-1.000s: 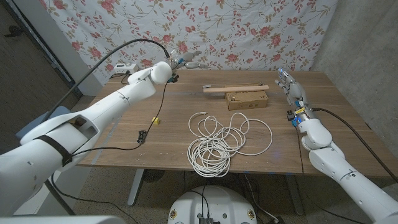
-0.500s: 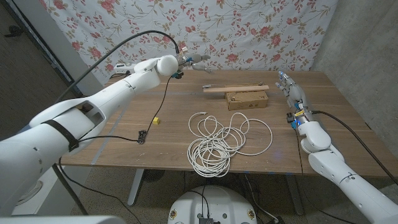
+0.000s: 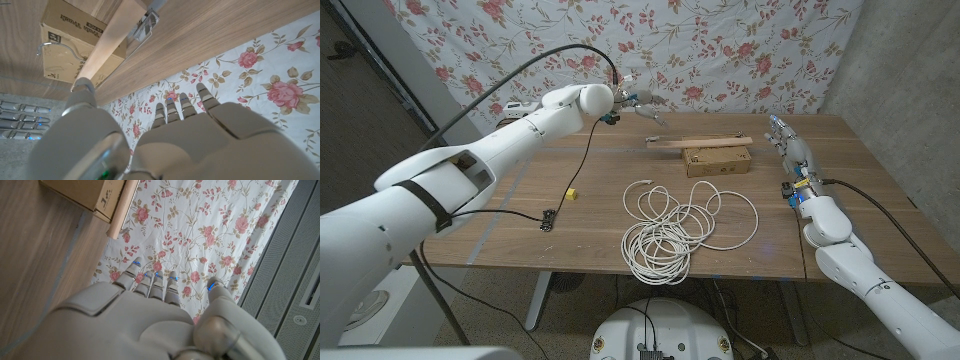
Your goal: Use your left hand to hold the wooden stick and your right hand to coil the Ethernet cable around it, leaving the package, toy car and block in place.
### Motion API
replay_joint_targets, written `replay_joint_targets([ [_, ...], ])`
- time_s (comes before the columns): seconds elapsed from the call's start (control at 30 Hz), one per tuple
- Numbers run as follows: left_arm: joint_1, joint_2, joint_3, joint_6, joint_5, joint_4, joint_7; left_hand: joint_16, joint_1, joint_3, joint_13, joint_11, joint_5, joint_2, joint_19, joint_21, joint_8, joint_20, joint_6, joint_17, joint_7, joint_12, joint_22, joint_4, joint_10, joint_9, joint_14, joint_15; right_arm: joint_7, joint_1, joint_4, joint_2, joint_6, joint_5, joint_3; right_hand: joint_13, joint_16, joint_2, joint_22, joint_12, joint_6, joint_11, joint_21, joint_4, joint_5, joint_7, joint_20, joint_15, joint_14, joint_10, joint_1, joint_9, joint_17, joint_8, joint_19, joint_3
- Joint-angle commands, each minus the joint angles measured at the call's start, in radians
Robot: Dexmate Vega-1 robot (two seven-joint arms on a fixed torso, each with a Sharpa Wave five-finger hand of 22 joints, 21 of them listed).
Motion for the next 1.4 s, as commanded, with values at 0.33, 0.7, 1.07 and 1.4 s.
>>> replay_joint_targets([
  [0.33,-0.008,0.015,0.052,0.067,0.123,-0.124,-0.125,0.011,0.057,-0.031,0.023,-0.026,0.051,0.004,-0.028,-0.029,0.035,0.028,0.127,0.011,0.007,0.045,0.010,0.015,0.116,0.007,0.021,0.002,-0.021,-0.039,-0.020,-0.001,0.018,-0.004,0.015,0.004,-0.001,0.006,0.004,0.000,0.005,-0.002,-0.003,0.000,0.004,-0.001,0.002,-0.009,0.009,0.010,-0.004,0.001,0.003,-0.004,0.000,-0.001],
  [0.7,-0.045,-0.029,0.095,0.090,0.165,-0.081,-0.221,0.020,0.073,-0.043,0.031,-0.036,0.059,0.010,-0.019,-0.033,0.039,0.032,0.163,0.012,0.000,0.070,0.011,0.021,0.186,0.008,0.044,-0.009,-0.018,-0.052,-0.023,-0.003,0.026,0.001,0.024,0.004,0.000,0.008,0.004,-0.001,0.004,-0.002,-0.003,0.002,0.003,-0.001,0.002,-0.007,0.011,0.012,-0.008,0.001,0.003,-0.004,0.001,-0.002],
  [1.07,-0.073,-0.071,0.130,0.072,0.180,-0.029,-0.249,0.018,0.120,-0.026,0.037,-0.071,0.060,0.056,-0.009,-0.036,0.049,0.017,0.215,0.010,-0.033,0.074,0.011,0.020,0.209,0.009,0.044,-0.023,-0.004,-0.055,-0.008,-0.001,0.039,0.016,0.032,0.004,0.000,0.009,0.004,0.000,0.007,0.000,-0.003,0.003,0.003,-0.001,0.002,-0.006,0.014,0.016,-0.011,0.001,0.004,-0.004,0.001,-0.002],
  [1.4,-0.092,-0.102,0.164,0.073,0.211,0.005,-0.250,0.022,0.161,-0.012,0.041,-0.081,0.052,0.083,0.005,-0.037,0.056,0.014,0.254,0.008,-0.042,0.084,0.010,0.014,0.245,0.010,0.059,-0.028,0.009,-0.054,0.014,0.003,0.054,0.029,0.036,0.004,0.000,0.010,0.004,0.000,0.008,0.002,-0.003,0.004,0.003,-0.001,0.002,-0.003,0.016,0.018,-0.014,0.001,0.004,-0.004,0.002,-0.003],
])
